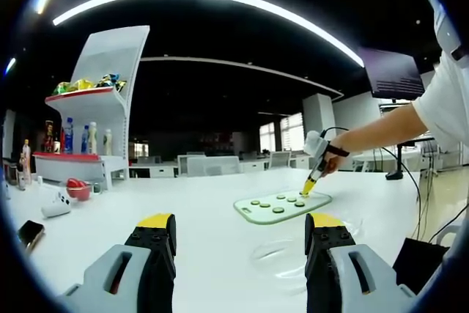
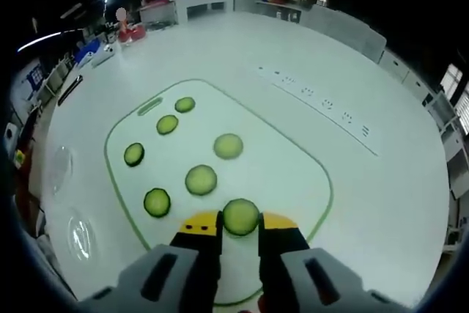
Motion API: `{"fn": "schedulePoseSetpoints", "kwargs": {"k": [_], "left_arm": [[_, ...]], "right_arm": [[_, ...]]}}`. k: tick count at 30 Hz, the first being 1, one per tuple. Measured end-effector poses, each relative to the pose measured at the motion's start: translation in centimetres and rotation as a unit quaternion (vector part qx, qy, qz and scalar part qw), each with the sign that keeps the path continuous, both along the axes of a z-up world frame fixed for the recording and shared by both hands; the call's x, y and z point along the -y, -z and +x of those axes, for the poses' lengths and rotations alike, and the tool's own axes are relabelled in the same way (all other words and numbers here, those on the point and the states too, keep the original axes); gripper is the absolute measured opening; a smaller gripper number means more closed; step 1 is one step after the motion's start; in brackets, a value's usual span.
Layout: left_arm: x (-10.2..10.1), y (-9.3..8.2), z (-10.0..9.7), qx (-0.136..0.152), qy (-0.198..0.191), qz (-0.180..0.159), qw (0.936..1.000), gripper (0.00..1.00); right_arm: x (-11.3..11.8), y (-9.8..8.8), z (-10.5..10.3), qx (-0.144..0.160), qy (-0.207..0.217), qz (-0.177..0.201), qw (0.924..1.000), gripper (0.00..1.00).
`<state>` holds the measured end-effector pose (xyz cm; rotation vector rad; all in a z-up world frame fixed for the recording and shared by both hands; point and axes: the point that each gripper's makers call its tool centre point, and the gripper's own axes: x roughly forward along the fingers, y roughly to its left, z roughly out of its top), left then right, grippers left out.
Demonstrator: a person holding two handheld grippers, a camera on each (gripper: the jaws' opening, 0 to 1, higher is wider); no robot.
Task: Open the petri dish lid, add cucumber slices into the petri dish, and close the lid
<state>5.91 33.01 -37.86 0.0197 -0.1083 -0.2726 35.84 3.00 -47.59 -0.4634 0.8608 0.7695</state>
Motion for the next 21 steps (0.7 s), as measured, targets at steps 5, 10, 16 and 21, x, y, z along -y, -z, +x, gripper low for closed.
{"fn": "schedulePoseSetpoints", "kwargs": {"k": [5,10,16,21], "left_arm": [[0.3,-0.2,0.0,0.002,0.003,0.002,1.0,0.71],[0.9,-0.7,0.0,0.006,0.011,0.002,0.9999,0.71],[1.2,-0.9,0.0,0.009,0.017,0.003,0.9998,0.71],[1.7,-1.1,0.1,0.008,0.026,0.005,0.9996,0.71]], "right_arm": [[-0.1,-0.9,-1.1,0.006,-0.003,0.004,1.0,0.19],[-0.3,-2.2,-2.2,0.014,-0.007,0.012,0.9998,0.19],[-0.6,-4.1,-2.9,0.028,-0.013,0.026,0.9992,0.19],[-0.7,-6.0,-3.9,0.04,-0.02,0.037,0.9983,0.19]]}}
